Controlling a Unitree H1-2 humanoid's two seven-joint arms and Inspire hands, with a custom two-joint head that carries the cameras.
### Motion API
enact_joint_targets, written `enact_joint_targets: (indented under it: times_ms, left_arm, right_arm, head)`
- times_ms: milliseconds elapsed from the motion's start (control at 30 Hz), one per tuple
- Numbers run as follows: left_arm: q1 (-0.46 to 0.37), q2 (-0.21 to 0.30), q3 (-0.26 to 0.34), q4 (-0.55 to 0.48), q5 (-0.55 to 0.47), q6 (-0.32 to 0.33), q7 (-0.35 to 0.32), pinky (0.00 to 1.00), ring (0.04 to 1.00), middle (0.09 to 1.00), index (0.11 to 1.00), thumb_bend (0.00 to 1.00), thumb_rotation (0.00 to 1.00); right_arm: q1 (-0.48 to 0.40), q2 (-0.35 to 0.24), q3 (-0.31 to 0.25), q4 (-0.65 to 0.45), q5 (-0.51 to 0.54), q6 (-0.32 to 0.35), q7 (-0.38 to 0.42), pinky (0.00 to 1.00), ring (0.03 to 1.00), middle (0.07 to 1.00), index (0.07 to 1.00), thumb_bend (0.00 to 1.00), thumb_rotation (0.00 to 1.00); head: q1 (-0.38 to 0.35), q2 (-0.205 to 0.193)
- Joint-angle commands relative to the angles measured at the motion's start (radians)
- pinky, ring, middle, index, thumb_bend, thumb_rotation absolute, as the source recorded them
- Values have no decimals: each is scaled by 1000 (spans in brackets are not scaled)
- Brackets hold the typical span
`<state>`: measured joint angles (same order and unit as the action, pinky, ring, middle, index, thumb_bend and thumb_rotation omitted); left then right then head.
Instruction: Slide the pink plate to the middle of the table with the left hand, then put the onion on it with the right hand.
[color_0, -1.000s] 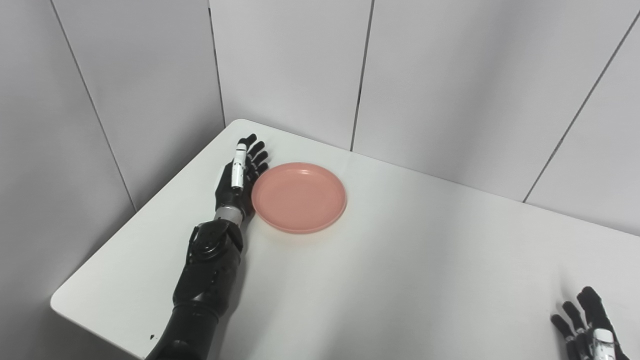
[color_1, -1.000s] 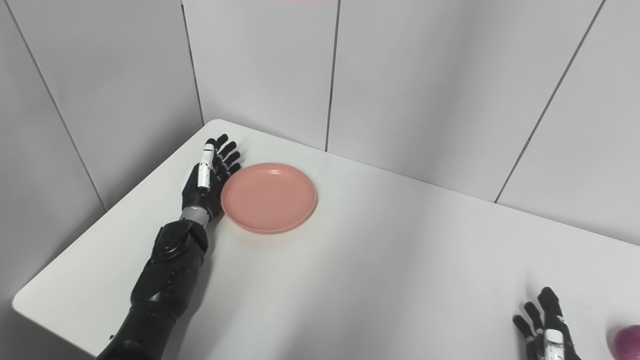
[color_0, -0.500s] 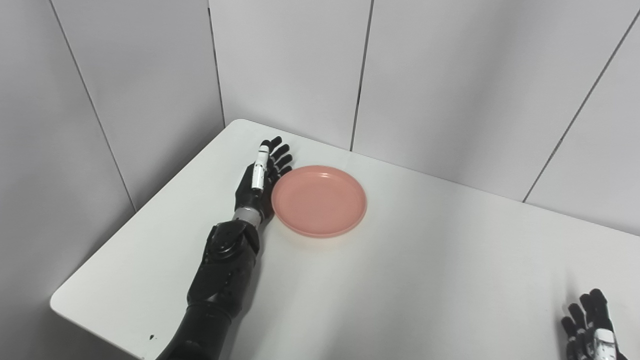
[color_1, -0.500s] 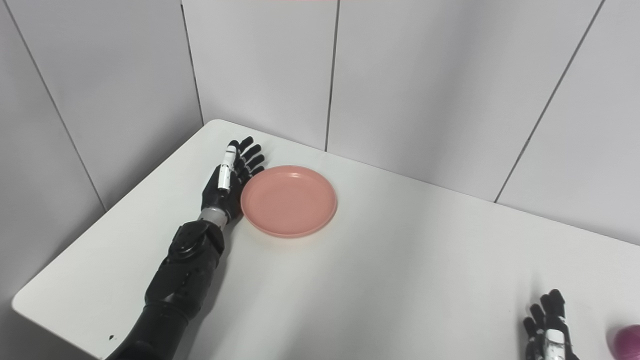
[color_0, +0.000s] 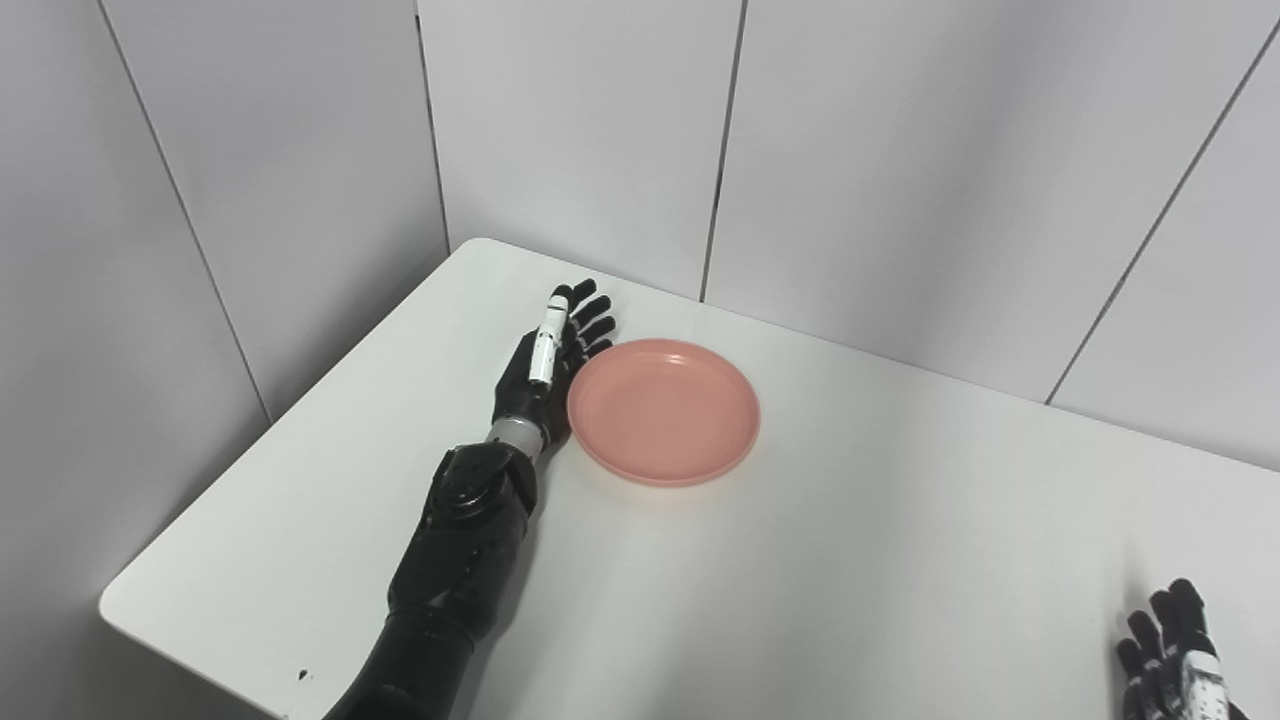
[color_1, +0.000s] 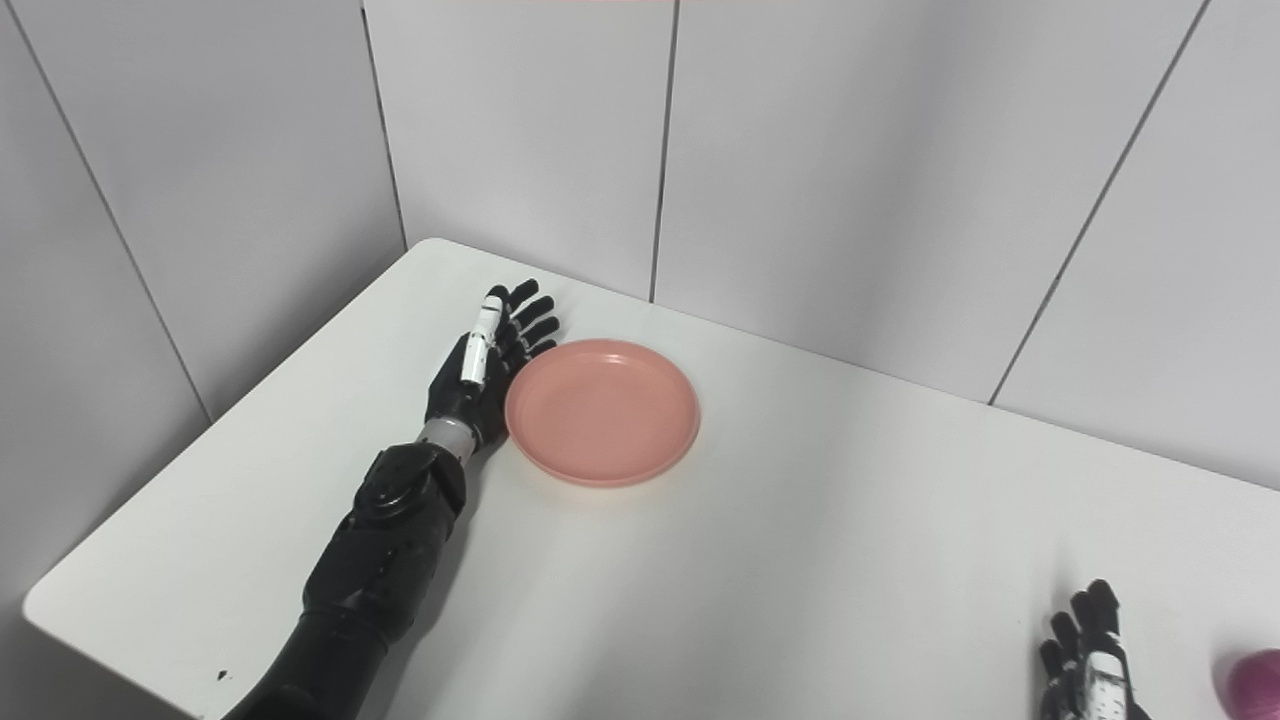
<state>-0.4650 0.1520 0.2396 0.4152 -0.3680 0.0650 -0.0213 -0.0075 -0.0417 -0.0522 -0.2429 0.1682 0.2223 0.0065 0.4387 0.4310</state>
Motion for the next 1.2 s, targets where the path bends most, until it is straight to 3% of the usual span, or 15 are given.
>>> enact_joint_targets:
  times_ms: [0, 633, 1167]
  left_arm:
    - [4, -11, -18, -14, 8, 42, -16, 906, 905, 909, 893, 382, 1000]
    - [45, -63, -86, -106, 55, 100, -20, 921, 930, 926, 902, 370, 1000]
    - [72, -91, -101, -196, 66, 146, -16, 950, 952, 948, 928, 383, 1000]
  right_arm:
    - [7, 11, 14, -31, -3, 20, 6, 1000, 1000, 1000, 1000, 156, 1000]
    - [21, 33, 45, -65, -39, 37, -8, 1000, 1000, 1000, 1000, 100, 1000]
    - [43, 62, 67, -86, -72, 6, -15, 1000, 1000, 1000, 1000, 43, 1000]
  head:
    - [-11, 3]
    - [-78, 31]
    - [-237, 90]
